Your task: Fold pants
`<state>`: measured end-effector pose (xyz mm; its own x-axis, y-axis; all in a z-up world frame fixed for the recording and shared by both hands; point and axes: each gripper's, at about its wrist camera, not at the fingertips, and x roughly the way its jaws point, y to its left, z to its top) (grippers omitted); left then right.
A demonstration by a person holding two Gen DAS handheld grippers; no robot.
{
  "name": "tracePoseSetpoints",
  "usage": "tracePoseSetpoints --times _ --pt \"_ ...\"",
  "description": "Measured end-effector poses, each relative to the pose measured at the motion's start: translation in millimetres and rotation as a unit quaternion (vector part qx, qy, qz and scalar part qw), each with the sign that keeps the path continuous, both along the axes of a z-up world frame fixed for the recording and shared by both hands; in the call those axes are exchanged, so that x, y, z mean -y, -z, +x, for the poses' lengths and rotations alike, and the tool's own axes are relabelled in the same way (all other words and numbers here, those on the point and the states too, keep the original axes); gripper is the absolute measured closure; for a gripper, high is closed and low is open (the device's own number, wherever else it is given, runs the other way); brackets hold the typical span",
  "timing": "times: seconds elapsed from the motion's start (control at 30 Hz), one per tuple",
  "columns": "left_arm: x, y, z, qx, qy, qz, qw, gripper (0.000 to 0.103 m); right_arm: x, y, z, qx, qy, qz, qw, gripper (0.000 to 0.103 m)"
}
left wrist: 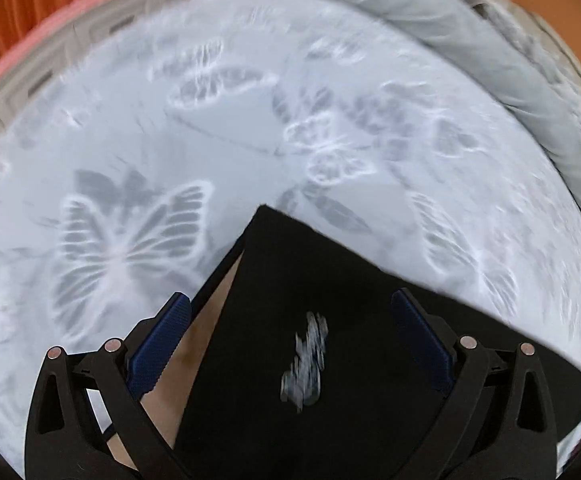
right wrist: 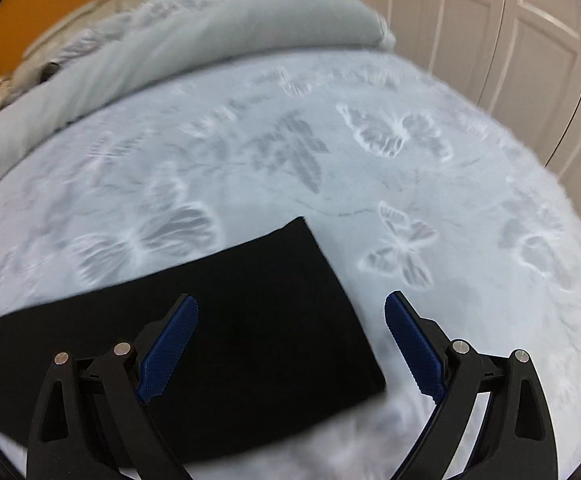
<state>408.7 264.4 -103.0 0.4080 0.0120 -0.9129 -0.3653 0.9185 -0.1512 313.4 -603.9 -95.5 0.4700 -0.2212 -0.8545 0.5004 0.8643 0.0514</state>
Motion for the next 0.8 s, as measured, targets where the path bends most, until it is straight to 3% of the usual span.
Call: tracePoseSetpoints --times 0.07,0.1,0.13,0.17,0.2,0.23,0.37,0.43,0.6,0.7,0.8 --pt "9.0 11.5 14.3 -0.011 0.019 0.034 0.9992 0.005 8.2 16.8 13.3 -0.003 -0.009 0.026 1.000 0.015" --pt "19.4 14.2 20.3 -0.010 0.047 0.069 0.9965 0.005 5.4 17.1 14.2 0.007 -0.017 0.013 1.000 0.021" --pt "26.0 13.8 23.3 -0.008 0.063 0.089 0.9940 0.013 0.3 15.6 14.8 0.017 -0.034 0.006 0.999 0.041" --pt "31.8 10.5 24.6 -0.001 0.077 0.097 0.9924 0.037 -2.1 13.6 14.3 0.024 -0.047 0.015 0.999 0.055" --pt "34.9 5.4 23.9 0.006 0.085 0.087 0.9925 0.050 -1.0 8.9 11.4 0.038 -0.051 0.035 0.997 0.094" --pt "36.7 -2.2 21.0 0.011 0.091 0.061 0.9940 0.073 0.8 4.4 7.5 0.055 -0.056 0.066 0.995 0.093" --pt "45.9 -47.3 -13.7 0.064 0.104 0.059 0.9908 0.080 -21.5 -49.0 -34.9 0.118 -0.091 0.044 0.988 0.094" --pt "40.4 -77.1 -46.0 0.095 0.107 0.026 0.9894 0.081 -29.0 -73.9 -61.8 0.145 -0.101 0.041 0.983 0.094" --pt "28.6 -137.6 -139.4 0.158 0.156 0.008 0.9751 0.081 -55.2 -139.3 -170.4 0.207 -0.157 0.026 0.965 0.093" --pt "17.0 -142.3 -201.2 0.160 0.166 0.012 0.9731 0.081 -62.7 -137.8 -225.2 0.195 -0.179 0.020 0.964 0.093" --pt "-2.0 -117.7 -255.8 0.134 0.155 0.007 0.9788 0.080 -61.2 -109.7 -279.2 0.158 -0.187 0.031 0.969 0.093"
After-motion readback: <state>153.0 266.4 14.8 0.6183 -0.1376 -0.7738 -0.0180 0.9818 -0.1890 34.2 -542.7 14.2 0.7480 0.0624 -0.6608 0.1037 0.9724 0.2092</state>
